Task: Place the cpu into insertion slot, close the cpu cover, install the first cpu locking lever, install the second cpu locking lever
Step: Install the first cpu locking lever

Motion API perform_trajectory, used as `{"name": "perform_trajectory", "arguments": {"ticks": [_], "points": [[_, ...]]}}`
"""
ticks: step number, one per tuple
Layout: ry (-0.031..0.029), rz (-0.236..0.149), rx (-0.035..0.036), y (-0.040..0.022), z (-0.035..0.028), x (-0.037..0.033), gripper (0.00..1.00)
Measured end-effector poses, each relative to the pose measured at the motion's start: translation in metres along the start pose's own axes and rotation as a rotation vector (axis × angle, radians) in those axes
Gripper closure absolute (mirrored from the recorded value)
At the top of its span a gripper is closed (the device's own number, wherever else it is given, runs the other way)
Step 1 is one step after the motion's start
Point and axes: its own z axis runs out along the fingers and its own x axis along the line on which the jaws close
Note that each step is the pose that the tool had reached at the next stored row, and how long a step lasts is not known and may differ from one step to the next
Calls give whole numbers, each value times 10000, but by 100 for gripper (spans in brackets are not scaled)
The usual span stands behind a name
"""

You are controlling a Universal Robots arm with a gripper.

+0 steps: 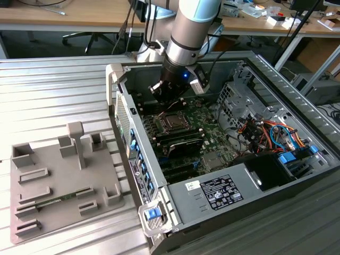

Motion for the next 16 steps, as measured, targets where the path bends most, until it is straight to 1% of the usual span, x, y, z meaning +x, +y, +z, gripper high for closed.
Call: {"name": "perform_trajectory", "arguments": {"ticks": [4,13,14,15,16], "points": [[6,-52,3,16,35,-26,89],[22,-75,17,-4,62,-121,89],[39,-75,15,-42,82,-199,89],[43,-74,14,-57,92,-270,89],[46,-74,12,-64,103,-309,89]]}}
